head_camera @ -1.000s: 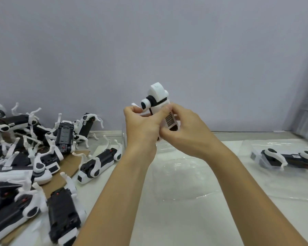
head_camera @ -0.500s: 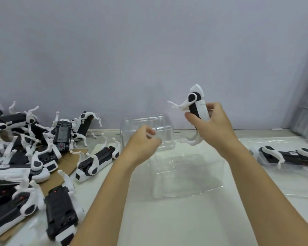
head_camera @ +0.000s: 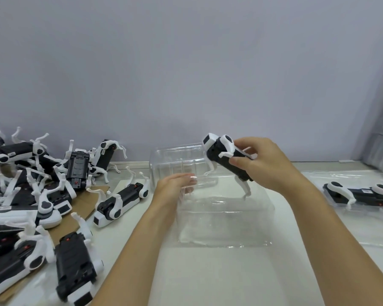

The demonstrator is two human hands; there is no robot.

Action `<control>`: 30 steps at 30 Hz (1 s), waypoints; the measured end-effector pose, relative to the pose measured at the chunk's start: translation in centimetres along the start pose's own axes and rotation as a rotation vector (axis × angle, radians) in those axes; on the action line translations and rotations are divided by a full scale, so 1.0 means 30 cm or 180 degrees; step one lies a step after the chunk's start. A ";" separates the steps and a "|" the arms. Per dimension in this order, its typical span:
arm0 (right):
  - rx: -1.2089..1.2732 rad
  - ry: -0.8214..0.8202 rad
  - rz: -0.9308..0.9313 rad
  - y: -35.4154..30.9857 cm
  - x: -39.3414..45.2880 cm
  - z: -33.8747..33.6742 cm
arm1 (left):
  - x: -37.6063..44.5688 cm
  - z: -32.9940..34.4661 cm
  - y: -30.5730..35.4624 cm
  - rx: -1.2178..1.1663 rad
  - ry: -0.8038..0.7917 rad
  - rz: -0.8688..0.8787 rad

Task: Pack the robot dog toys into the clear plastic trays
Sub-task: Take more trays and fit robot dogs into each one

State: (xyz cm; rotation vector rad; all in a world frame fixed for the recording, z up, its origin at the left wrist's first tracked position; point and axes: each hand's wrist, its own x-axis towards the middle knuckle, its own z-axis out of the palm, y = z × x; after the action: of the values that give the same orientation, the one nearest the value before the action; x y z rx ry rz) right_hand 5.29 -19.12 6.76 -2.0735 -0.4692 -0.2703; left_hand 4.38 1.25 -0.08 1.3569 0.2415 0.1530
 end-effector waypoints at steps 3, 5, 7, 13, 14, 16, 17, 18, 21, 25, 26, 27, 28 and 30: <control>-0.0031 -0.0381 -0.0005 -0.017 0.003 0.038 | 0.002 0.008 -0.001 -0.0020 0.0082 -0.0052; -0.0206 -0.0606 0.0017 -0.016 0.001 0.074 | 0.004 0.007 -0.001 0.0034 0.0037 -0.0097; -0.0257 -0.0682 0.0075 -0.013 0.000 0.101 | 0.007 0.005 -0.003 0.0006 -0.0046 -0.0125; -0.0166 -0.0035 -0.0214 -0.023 0.015 0.090 | 0.015 0.009 -0.011 -0.0042 0.0071 -0.0136; -0.0136 -0.0154 -0.0187 -0.024 0.013 0.087 | 0.017 0.008 -0.011 -0.0016 0.0059 -0.0134; -0.0192 -0.0444 -0.0054 -0.020 0.006 0.088 | 0.014 0.008 -0.011 0.0066 -0.0030 -0.0115; -0.0264 -0.0571 0.0021 -0.015 0.003 0.093 | 0.010 0.007 -0.011 0.0071 -0.0058 -0.0105; -0.0356 -0.0669 0.0079 -0.011 0.000 0.100 | 0.010 0.006 -0.012 0.0062 -0.0073 -0.0091; -0.0552 -0.0730 0.0184 -0.005 -0.002 0.109 | 0.016 0.001 -0.016 0.0072 -0.0115 -0.0035; -0.0798 -0.0705 0.0205 -0.001 0.008 0.096 | 0.029 -0.001 -0.023 -0.0091 -0.0109 -0.0013; -0.0827 -0.0794 0.0241 0.001 0.006 0.097 | 0.030 -0.001 -0.023 -0.0075 -0.0088 -0.0003; -0.0822 -0.0889 0.0282 0.002 0.004 0.101 | 0.030 -0.001 -0.024 -0.0067 -0.0069 -0.0008; -0.0795 -0.0952 0.0304 0.005 0.001 0.108 | 0.030 -0.002 -0.024 -0.0074 -0.0069 -0.0024; -0.0726 -0.0945 0.0293 0.011 -0.003 0.120 | 0.027 -0.002 -0.022 -0.0110 -0.0110 -0.0057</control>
State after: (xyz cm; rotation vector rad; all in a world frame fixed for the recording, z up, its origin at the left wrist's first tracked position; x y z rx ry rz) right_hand 5.38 -16.22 4.61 -2.3646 -0.5384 0.0432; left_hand 5.13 1.37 -0.82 1.3215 0.2210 0.1182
